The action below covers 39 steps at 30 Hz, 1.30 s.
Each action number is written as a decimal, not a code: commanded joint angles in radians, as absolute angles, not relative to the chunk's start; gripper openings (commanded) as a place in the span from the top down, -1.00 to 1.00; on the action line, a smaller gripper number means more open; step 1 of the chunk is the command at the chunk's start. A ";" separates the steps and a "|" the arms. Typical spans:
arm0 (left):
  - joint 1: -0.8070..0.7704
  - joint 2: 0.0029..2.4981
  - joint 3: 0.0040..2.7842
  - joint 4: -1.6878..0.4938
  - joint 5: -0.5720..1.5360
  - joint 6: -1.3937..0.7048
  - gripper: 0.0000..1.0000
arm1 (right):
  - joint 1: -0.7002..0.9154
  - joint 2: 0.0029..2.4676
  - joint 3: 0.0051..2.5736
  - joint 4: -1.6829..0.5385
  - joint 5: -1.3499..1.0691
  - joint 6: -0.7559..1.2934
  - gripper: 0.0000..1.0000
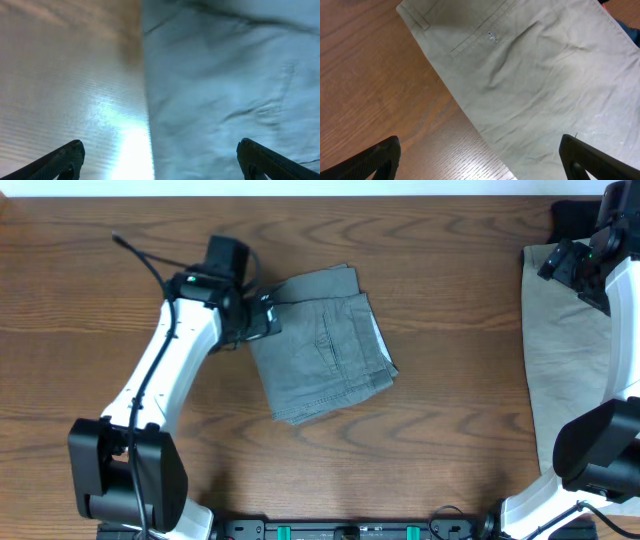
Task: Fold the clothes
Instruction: 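Grasp the folded trousers' left edge with the left gripper, then carry the folded trousers to the table's back-left corner, left gripper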
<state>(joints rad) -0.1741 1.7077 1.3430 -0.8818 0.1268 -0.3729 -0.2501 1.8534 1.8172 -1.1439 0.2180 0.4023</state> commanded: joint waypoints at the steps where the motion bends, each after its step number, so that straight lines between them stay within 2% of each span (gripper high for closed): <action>1: -0.134 1.719 1.259 -0.849 0.284 -0.269 -0.96 | -0.255 1.837 1.823 -1.145 0.232 0.414 -0.99; 9: -0.111 1.721 1.065 -0.668 0.492 -0.244 -1.00 | -0.255 1.837 1.823 -1.145 0.232 0.414 -0.98; 14: -0.119 1.723 0.962 -0.563 0.513 -0.260 -0.75 | -0.254 1.836 1.823 -1.145 0.232 0.414 -0.99; 17: -0.119 1.723 0.918 -0.509 0.513 -0.293 -0.49 | -0.255 1.837 1.823 -1.145 0.232 0.414 -0.98; 22: -0.119 1.724 0.893 -0.443 0.513 -0.328 0.31 | -0.256 1.837 1.823 -1.145 0.232 0.414 -0.99; 26: -0.119 1.724 0.893 -0.385 0.507 -0.377 0.82 | -0.255 1.836 1.823 -1.145 0.232 0.414 -0.98; 27: -0.119 1.724 0.893 -0.369 0.505 -0.389 0.87 | -0.255 1.837 1.823 -1.145 0.232 0.414 -0.99; 31: -0.117 1.724 0.893 -0.304 0.447 -0.473 0.88 | -0.255 1.837 1.823 -1.145 0.232 0.414 -0.99; 34: -0.093 1.723 0.893 -0.267 0.286 -0.555 0.88 | -0.255 1.837 1.823 -1.145 0.232 0.414 -0.99; 39: 0.018 1.724 0.893 -0.210 0.193 -0.617 0.87 | -0.255 1.837 1.823 -1.145 0.232 0.414 -0.99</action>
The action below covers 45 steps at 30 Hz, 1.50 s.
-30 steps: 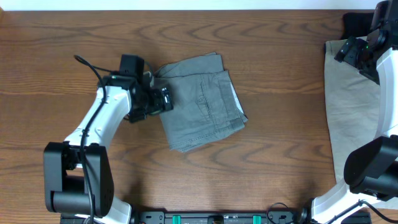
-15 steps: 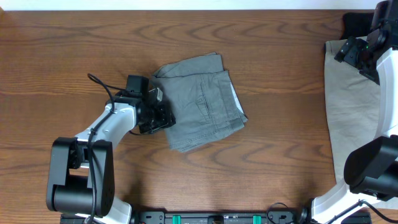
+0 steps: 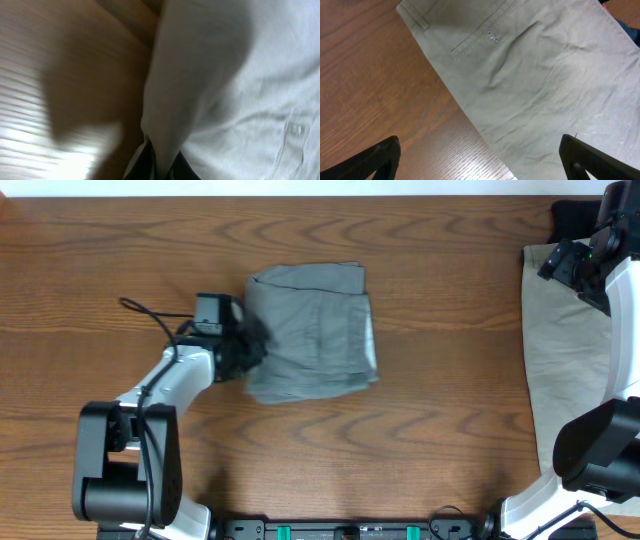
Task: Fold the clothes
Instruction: 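Carry the folded trousers to the table's back-left corner, left gripper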
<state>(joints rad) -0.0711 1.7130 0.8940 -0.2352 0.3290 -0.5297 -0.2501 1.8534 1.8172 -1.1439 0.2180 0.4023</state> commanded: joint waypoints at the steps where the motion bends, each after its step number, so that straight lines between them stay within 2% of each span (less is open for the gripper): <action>1: 0.050 1.724 0.893 -0.196 0.193 -0.632 0.88 | -0.255 1.836 1.823 -1.145 0.232 0.414 -0.98; 9: 0.399 1.724 0.893 -0.156 0.202 -0.802 0.88 | -0.255 1.837 1.823 -1.145 0.232 0.414 -0.99; 13: 0.555 1.724 0.893 -0.159 0.314 -0.857 0.88 | -0.255 1.837 1.823 -1.145 0.232 0.414 -0.99; 17: 0.621 1.724 0.893 -0.166 0.414 -0.881 0.87 | -0.255 1.837 1.823 -1.145 0.232 0.414 -0.99; 23: 0.578 1.724 0.893 -0.155 0.430 -0.885 0.88 | -0.255 1.837 1.823 -1.145 0.232 0.414 -0.98; 26: 0.520 1.724 0.893 -0.112 0.400 -0.972 0.88 | -0.255 1.837 1.823 -1.145 0.232 0.414 -0.98; 30: 0.420 1.725 0.893 0.009 0.302 -1.082 0.88 | -0.255 1.837 1.823 -1.145 0.232 0.414 -0.98; 36: 0.292 1.729 0.893 0.172 0.109 -1.098 0.88 | -0.255 1.837 1.823 -1.145 0.232 0.414 -0.99; 42: 0.255 1.773 0.893 0.336 0.077 -1.099 0.88 | -0.255 1.837 1.823 -1.145 0.232 0.414 -0.99; 45: 0.263 1.805 0.893 0.349 0.076 -1.098 0.90 | -0.255 1.836 1.823 -1.145 0.232 0.414 -0.99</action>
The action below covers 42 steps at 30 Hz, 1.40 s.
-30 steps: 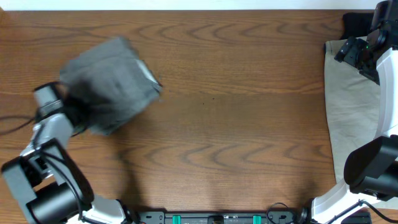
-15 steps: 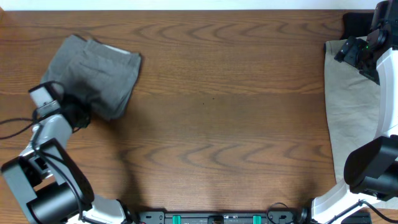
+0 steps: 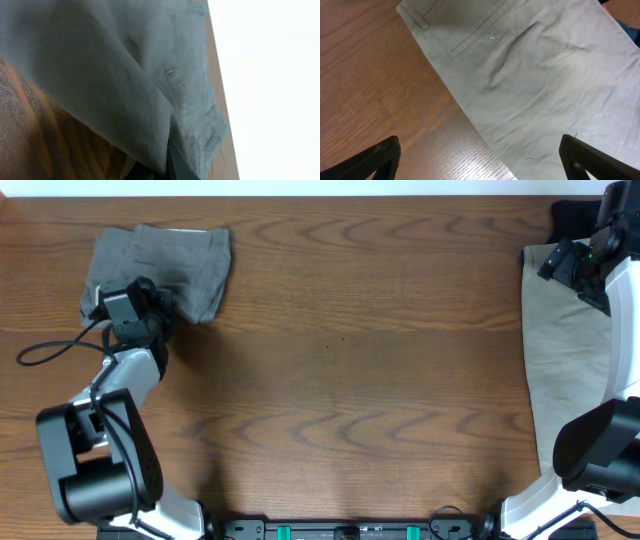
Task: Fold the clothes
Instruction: 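Carry the folded trousers to the table's back-left corner, left gripper, then lower the trousers, release, and pull the left gripper back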
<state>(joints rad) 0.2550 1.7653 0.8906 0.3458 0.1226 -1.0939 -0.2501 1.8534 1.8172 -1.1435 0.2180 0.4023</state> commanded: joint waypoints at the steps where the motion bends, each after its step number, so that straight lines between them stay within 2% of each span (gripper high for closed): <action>1: 0.270 1.811 0.893 0.340 0.076 -1.098 0.88 | -0.255 1.837 1.823 -1.145 0.232 0.414 -0.98; 8: 0.407 1.816 0.893 0.218 0.041 -1.094 0.88 | -0.255 1.836 1.823 -1.145 0.232 0.414 -0.98; 15: 0.527 1.816 0.893 0.151 0.114 -1.058 0.88 | -0.255 1.836 1.823 -1.145 0.232 0.414 -0.98; 20: 0.496 1.816 0.892 0.088 0.168 -1.264 0.88 | -0.255 1.837 1.823 -1.145 0.232 0.414 -0.99; 31: 0.259 1.876 0.892 0.367 -0.144 -1.299 0.88 | -0.255 1.837 1.823 -1.145 0.232 0.414 -0.98; 36: 0.244 1.996 0.909 0.547 -0.174 -1.289 0.88 | -0.255 1.837 1.823 -1.145 0.232 0.414 -0.99; 42: 0.268 2.116 1.000 0.570 -0.170 -1.119 0.86 | -0.255 1.837 1.823 -1.145 0.232 0.414 -0.98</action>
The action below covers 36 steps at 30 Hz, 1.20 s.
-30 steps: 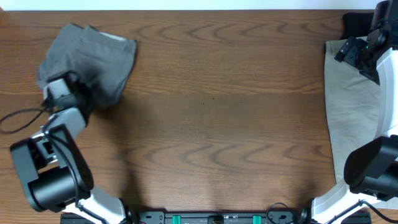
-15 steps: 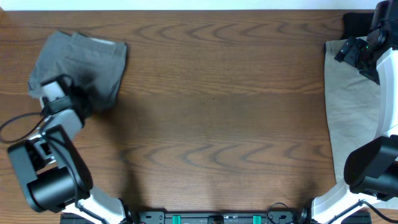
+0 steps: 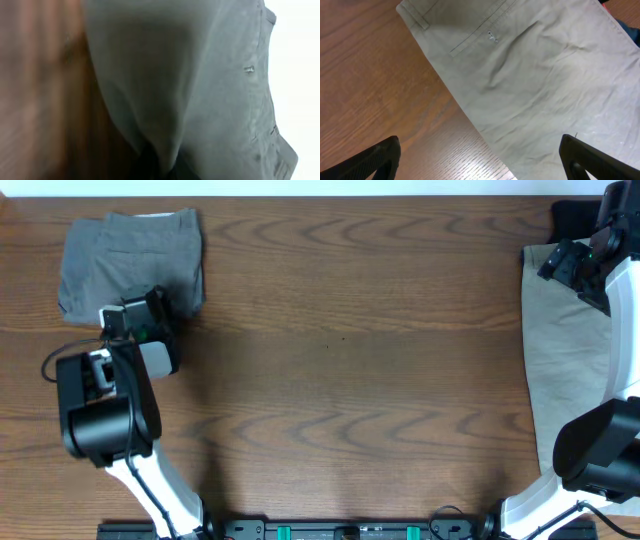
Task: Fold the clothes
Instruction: 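Lower the trousers, release, and pull the left gripper back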
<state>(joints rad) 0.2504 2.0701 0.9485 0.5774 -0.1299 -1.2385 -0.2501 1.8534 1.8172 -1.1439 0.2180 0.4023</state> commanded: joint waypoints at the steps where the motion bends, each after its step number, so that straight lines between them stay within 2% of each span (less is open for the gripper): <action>1: 0.268 2.122 1.012 0.570 -0.170 -1.083 0.85 | -0.255 1.837 1.823 -1.145 0.232 0.414 -0.99; 9: 0.274 2.127 1.096 0.562 -0.174 -0.884 0.82 | -0.255 1.836 1.823 -1.145 0.232 0.414 -0.99; 21: 0.273 2.217 1.158 0.562 -0.162 -0.857 0.81 | -0.255 1.836 1.823 -1.145 0.232 0.414 -0.99; 30: 0.274 2.278 1.261 0.529 -0.139 -0.727 0.80 | -0.255 1.837 1.823 -1.145 0.232 0.414 -0.98; 33: 0.274 2.297 1.289 0.528 -0.115 -0.703 0.78 | -0.255 1.837 1.823 -1.145 0.232 0.414 -0.99; 36: 0.274 2.308 1.296 0.520 -0.112 -0.703 0.67 | -0.255 1.837 1.823 -1.145 0.232 0.414 -0.99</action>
<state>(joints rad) 0.2684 2.2761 1.2766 0.5285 -0.1329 -0.7452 -0.2501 1.8534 1.8172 -1.1439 0.2180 0.4023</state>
